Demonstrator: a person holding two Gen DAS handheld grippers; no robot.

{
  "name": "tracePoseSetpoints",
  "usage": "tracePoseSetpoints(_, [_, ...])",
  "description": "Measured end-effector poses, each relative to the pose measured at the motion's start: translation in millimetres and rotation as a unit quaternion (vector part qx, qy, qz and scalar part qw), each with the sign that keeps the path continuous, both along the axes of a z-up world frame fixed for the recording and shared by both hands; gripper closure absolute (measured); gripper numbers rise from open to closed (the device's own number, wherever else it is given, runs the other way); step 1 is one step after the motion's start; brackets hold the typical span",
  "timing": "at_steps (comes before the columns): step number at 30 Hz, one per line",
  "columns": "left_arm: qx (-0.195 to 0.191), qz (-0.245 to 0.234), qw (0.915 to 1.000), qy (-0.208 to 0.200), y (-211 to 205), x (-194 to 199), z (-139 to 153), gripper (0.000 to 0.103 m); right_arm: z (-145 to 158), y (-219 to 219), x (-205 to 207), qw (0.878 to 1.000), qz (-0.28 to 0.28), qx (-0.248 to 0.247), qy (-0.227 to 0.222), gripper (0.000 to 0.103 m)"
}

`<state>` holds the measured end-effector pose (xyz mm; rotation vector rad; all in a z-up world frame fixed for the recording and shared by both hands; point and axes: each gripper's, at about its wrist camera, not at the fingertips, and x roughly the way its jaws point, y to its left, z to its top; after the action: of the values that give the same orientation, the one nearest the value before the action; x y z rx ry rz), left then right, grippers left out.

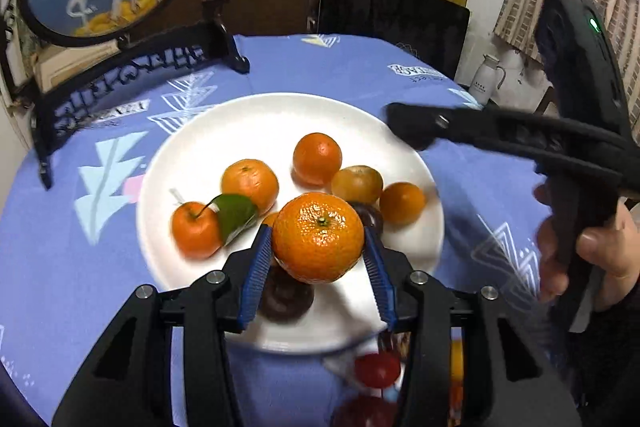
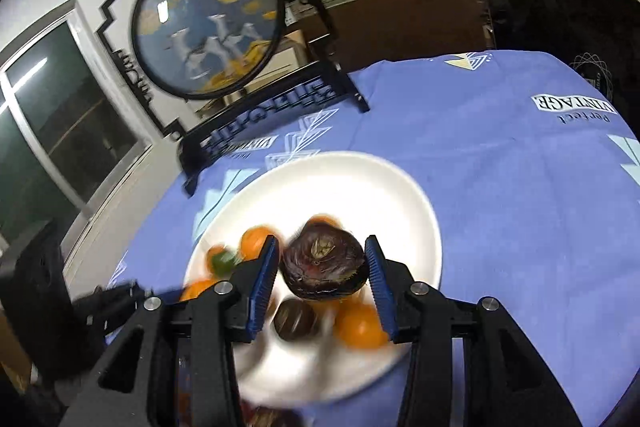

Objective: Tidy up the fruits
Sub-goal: 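Release the mandarin and dried fruit onto the white plate with both tools, then grasp a mandarin with the left tool while the right tool grasps another mandarin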

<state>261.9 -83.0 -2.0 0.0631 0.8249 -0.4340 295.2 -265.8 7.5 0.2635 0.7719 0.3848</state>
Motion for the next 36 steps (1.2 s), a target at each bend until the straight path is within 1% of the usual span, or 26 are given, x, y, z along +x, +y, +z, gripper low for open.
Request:
tracePoseSetpoints(1, [-0.004, 0.003, 1.0, 0.0, 0, 3, -2, 0.046, -2, 0, 5, 1.0, -0.002, 0.003, -0.004, 0.045])
tracePoseSetpoints(2, [-0.012, 0.008, 0.9999, -0.004, 3, 3, -2, 0.032, -5, -1, 4, 1.0, -0.003, 0.007, -0.01, 0.038])
tracePoseSetpoints(3, [-0.016, 0.011, 0.9997, -0.01, 6, 2, -1, 0.023, -7, -1, 0, 1.0, 0.0, 0.007, -0.017, 0.037])
tracePoseSetpoints(4, [-0.019, 0.013, 0.9996, -0.018, 9, -1, 0, 0.022, -8, 0, -4, 1.0, 0.005, 0.001, -0.019, 0.037])
tracePoseSetpoints(6, [-0.021, 0.014, 0.999, -0.037, 18, -13, 6, 0.022, -7, 1, -15, 0.999, 0.009, -0.018, -0.025, 0.037])
tracePoseSetpoints(9, [-0.024, 0.017, 0.9983, -0.051, 32, -34, 13, 0.022, -1, -4, -34, 0.999, 0.009, -0.016, -0.04, 0.037])
tracePoseSetpoints(12, [-0.021, 0.011, 0.9984, -0.051, 46, -61, 10, 0.022, 2, -11, -52, 0.999, 0.002, -0.012, -0.049, 0.036])
tracePoseSetpoints(14, [-0.011, 0.0, 0.9992, -0.038, 53, -82, 1, 0.022, -1, -18, -65, 0.999, -0.006, -0.006, -0.047, 0.034])
tracePoseSetpoints(16, [0.01, -0.006, 0.9994, -0.033, 56, -99, -7, 0.022, -7, -25, -78, 0.999, -0.014, 0.0, -0.043, 0.034])
tracePoseSetpoints(19, [0.057, -0.01, 0.9981, -0.021, 57, -120, -23, 0.022, -13, -38, -98, 0.999, -0.024, 0.019, -0.037, 0.033])
tracePoseSetpoints(20, [0.079, -0.01, 0.9967, -0.014, 55, -123, -28, 0.022, -13, -41, -105, 0.999, -0.026, 0.021, -0.04, 0.033])
tracePoseSetpoints(22, [0.108, -0.005, 0.9942, -0.007, 51, -125, -37, 0.028, -13, -43, -119, 0.998, -0.029, 0.027, -0.049, 0.033])
tracePoseSetpoints(24, [0.123, -0.009, 0.9923, 0.012, 48, -123, -47, 0.047, -14, -45, -129, 0.998, -0.03, 0.03, -0.052, 0.033])
tracePoseSetpoints(25, [0.128, -0.012, 0.9915, 0.021, 47, -121, -51, 0.052, -15, -44, -136, 0.998, -0.031, 0.032, -0.052, 0.033])
tracePoseSetpoints(26, [0.125, -0.015, 0.9918, 0.023, 46, -120, -54, 0.059, -16, -44, -142, 0.998, -0.03, 0.032, -0.051, 0.033])
tracePoseSetpoints(27, [0.124, -0.017, 0.992, 0.02, 46, -120, -53, 0.068, -17, -43, -148, 0.998, -0.026, 0.032, -0.049, 0.033])
tracePoseSetpoints(29, [0.122, -0.017, 0.9922, 0.014, 45, -123, -53, 0.069, -20, -38, -159, 0.999, -0.015, 0.033, -0.04, 0.033])
tracePoseSetpoints(30, [0.111, -0.018, 0.9936, 0.004, 47, -126, -49, 0.069, -21, -36, -164, 0.999, -0.005, 0.034, -0.034, 0.033])
tracePoseSetpoints(32, [0.073, -0.017, 0.9968, -0.027, 57, -135, -35, 0.069, -26, -23, -179, 0.999, 0.029, 0.023, -0.015, 0.033])
tracePoseSetpoints(34, [0.05, -0.005, 0.9978, -0.045, 65, -137, -27, 0.068, -30, -5, -194, 0.998, 0.063, -0.015, -0.001, 0.033])
tracePoseSetpoints(36, [0.032, 0.013, 0.9985, -0.043, 73, -134, -24, 0.069, -35, 9, -205, 0.995, 0.084, -0.055, 0.006, 0.033])
